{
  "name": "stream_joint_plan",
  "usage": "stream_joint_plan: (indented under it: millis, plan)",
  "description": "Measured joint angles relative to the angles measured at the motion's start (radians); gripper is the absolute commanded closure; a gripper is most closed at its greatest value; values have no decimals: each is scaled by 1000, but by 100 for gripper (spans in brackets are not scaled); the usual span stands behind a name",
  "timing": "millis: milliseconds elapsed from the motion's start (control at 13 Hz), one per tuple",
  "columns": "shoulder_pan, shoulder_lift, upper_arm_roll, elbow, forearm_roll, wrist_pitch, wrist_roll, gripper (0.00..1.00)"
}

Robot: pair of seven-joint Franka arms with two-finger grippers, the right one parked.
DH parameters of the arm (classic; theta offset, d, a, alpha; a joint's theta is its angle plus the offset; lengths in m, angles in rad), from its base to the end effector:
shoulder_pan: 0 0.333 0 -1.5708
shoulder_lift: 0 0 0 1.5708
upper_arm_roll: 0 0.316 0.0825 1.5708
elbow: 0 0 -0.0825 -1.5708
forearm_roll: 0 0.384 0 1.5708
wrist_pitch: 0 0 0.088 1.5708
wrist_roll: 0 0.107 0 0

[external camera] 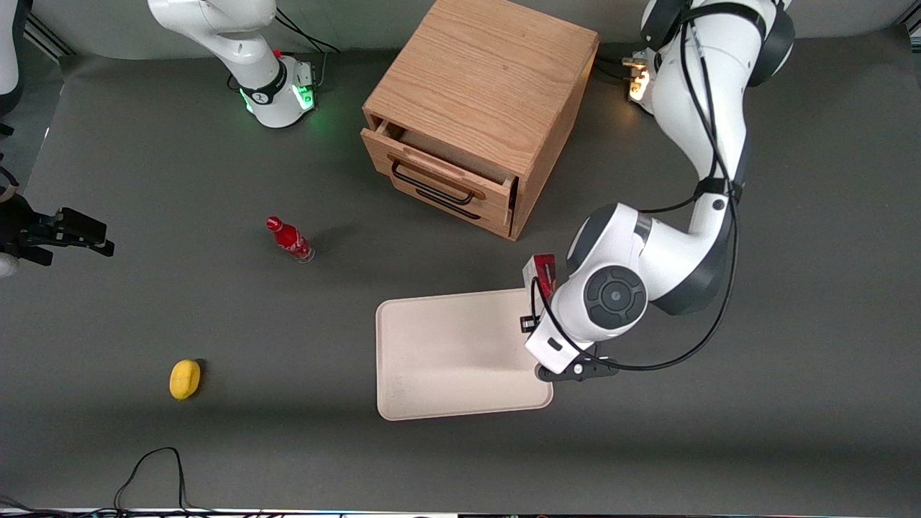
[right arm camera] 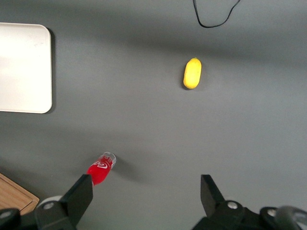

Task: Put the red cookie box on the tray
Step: 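Lower the cookie box onto the tray and open the left gripper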

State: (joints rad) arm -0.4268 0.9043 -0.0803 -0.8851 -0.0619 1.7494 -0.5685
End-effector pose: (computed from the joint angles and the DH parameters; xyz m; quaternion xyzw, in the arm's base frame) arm 0.6874 -0.3597 0.3520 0.9966 0.0513 -0.0477 0.0439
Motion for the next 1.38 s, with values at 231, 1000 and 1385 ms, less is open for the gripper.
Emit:
stream_joint_plan:
  millis: [231,1000,1385]
  plan:
    - [0,48,1,5,0,72,0,100]
    - [-27,155,1,5,25,176,0,1]
    - [-30,155,1,8,38,187,0,0]
